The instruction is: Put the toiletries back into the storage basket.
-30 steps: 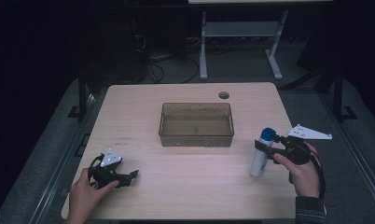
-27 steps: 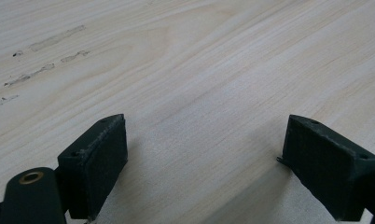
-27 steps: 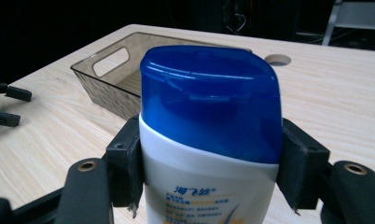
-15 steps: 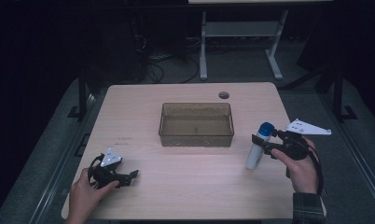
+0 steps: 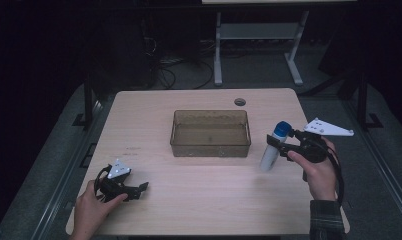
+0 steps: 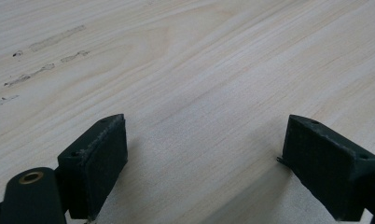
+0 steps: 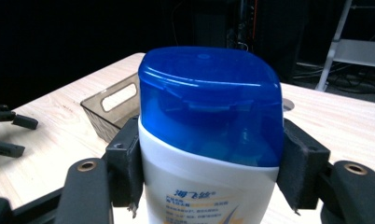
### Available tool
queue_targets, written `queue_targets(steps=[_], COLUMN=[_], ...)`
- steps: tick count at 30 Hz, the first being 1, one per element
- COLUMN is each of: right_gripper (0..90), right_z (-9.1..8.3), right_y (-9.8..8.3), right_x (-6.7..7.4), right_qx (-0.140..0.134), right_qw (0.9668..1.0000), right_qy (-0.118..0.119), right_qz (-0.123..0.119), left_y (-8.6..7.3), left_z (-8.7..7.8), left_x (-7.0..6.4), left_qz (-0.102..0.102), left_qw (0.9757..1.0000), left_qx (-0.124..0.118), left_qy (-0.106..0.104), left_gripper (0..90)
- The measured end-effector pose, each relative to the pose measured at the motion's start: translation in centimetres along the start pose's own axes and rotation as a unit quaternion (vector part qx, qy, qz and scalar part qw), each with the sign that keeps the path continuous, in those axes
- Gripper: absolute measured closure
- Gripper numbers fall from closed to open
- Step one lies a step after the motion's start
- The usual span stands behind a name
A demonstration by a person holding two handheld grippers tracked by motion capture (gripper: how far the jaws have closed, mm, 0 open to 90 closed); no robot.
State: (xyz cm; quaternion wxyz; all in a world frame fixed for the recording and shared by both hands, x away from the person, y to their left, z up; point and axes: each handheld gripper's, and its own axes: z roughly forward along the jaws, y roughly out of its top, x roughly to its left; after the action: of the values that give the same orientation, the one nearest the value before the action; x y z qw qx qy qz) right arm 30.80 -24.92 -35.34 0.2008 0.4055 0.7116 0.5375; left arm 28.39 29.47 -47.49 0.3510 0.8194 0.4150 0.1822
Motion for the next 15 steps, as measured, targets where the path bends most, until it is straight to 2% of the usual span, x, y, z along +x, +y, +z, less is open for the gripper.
queue_targets(steps=[7,15], right_gripper=[35.0,35.0], right_z=[0.6,1.3], right_y=[1.3,2.7], right_x=[0.1,0.2], right_qx=[-0.006,-0.018], right_qw=[0.9999,0.9998], right_qy=[0.0,0.0], right_qz=[-0.01,-0.012], left_y=[0.0,0.0], left_z=[0.0,0.0], left_x=[0.0,0.0], left_qz=[-0.001,0.0], left_qw=[1.0,1.0], left_qx=[0.001,0.001], left_qy=[0.0,0.0], left_gripper=[12.8,12.8])
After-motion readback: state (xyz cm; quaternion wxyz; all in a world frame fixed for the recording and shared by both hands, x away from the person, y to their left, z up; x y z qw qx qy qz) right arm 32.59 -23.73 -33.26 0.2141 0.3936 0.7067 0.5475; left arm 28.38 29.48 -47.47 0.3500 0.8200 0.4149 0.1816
